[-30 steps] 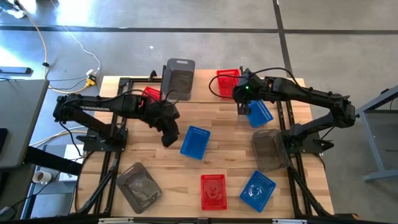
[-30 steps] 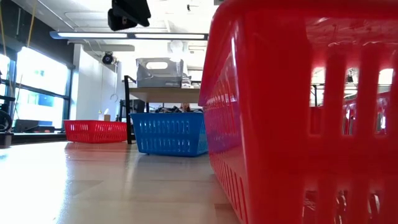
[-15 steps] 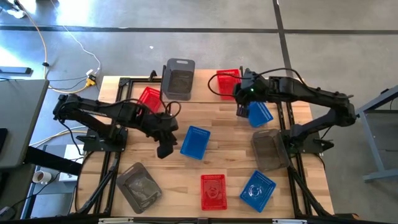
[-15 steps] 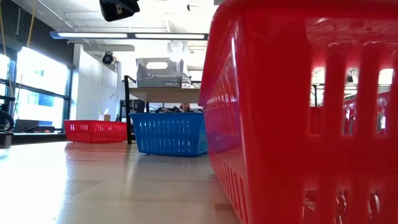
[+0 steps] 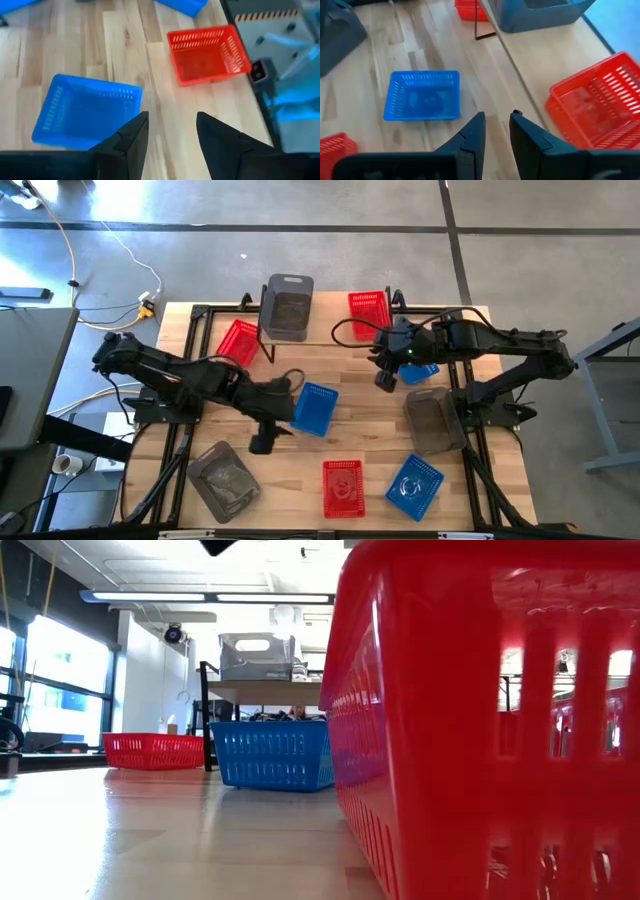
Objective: Stack baskets on shelf by color
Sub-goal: Put the middle blue bin on the shelf
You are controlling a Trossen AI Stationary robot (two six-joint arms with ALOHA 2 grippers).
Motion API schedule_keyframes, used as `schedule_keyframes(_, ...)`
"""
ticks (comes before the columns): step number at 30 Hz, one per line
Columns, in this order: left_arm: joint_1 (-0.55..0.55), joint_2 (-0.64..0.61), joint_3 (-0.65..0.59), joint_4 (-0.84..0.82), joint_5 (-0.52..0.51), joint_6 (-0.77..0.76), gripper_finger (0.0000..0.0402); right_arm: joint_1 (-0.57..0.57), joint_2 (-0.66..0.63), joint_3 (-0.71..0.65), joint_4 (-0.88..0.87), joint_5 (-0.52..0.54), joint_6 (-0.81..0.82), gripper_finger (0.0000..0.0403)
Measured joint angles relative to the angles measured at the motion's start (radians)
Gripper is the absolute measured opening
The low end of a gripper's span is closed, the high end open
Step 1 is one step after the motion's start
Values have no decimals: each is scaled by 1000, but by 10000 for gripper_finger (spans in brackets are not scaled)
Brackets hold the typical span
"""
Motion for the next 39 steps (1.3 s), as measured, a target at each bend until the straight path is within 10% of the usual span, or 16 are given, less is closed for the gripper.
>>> schedule_keyframes(39,58,463,1,20,-98,200,143,31,0,-1,-15,46,44,75)
